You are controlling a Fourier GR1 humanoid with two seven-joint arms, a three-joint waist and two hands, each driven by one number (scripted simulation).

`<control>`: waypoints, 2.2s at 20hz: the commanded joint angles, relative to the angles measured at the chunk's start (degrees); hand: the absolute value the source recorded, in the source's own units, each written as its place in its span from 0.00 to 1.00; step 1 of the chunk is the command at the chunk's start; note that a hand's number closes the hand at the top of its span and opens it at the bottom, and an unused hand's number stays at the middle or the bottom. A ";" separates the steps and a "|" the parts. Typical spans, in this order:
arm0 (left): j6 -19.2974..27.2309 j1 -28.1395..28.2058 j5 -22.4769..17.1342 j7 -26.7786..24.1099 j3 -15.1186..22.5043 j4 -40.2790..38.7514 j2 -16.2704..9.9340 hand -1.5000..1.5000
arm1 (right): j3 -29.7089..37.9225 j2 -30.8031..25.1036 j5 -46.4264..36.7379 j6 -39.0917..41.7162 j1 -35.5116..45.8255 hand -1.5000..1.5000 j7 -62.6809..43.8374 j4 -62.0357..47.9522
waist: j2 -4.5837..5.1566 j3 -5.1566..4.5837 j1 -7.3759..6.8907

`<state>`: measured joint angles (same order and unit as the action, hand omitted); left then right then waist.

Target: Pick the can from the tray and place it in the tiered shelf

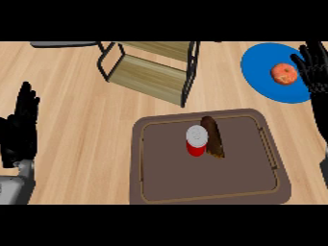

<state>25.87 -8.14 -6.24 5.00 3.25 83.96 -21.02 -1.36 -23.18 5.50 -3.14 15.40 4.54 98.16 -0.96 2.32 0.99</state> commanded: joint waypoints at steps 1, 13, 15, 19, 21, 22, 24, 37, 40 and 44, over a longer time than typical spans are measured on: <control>-2.60 0.56 -0.50 1.97 0.81 0.08 -0.46 0.50 | 2.03 -0.36 0.57 0.15 -2.16 1.00 0.36 0.65 | 0.88 -2.29 -0.61; -18.56 7.75 -12.46 7.75 2.09 -6.42 2.73 0.50 | 7.69 -6.02 -1.94 0.46 -10.67 0.00 -15.03 -3.51 | 0.90 -2.33 -0.85; -18.89 5.46 -12.37 9.85 1.62 -7.43 2.45 0.50 | 4.19 -5.77 -3.98 2.73 -13.59 0.00 -13.93 0.52 | 0.91 -2.34 -0.64; -17.42 5.44 -10.81 9.80 2.09 -7.48 3.07 0.50 | 3.97 -10.64 1.86 12.91 -16.72 0.00 -15.53 6.89 | 0.84 -2.35 -0.20; -19.01 7.49 -11.52 9.46 2.00 -5.28 2.68 0.50 | 5.58 -13.53 5.11 16.11 -15.42 0.00 -21.16 9.72 | 0.80 -2.36 -0.62; -19.93 7.09 -11.20 7.93 1.41 -7.97 2.08 0.50 | 1.56 -11.41 3.26 12.81 -15.52 0.00 -27.74 17.55 | 0.74 -2.45 -0.29; -18.70 4.76 -10.81 10.02 1.22 -8.05 2.48 0.50 | 0.78 -13.09 4.35 14.62 -14.94 0.00 -32.31 21.20 | 0.77 -2.43 -0.22; -20.34 3.66 -9.63 9.48 1.28 -8.84 3.61 0.50 | -15.52 -7.94 -8.47 8.14 13.58 0.00 -71.46 17.65 | 1.13 -2.48 -2.23; -18.15 7.63 -8.89 12.70 2.51 -1.17 3.88 0.50 | -19.17 -6.52 -14.42 7.59 12.42 0.00 -74.45 18.82 | 0.78 -2.37 -1.96; -20.53 5.62 -9.53 10.91 1.46 -5.71 3.75 0.50 | -23.53 -1.15 -16.26 8.78 19.35 0.00 -77.56 8.69 | 1.04 -2.45 -2.34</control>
<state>6.24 -3.79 -15.60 15.03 4.22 79.06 -17.64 -21.19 -28.37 -7.99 5.11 29.16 -62.70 112.21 -0.17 0.12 -1.06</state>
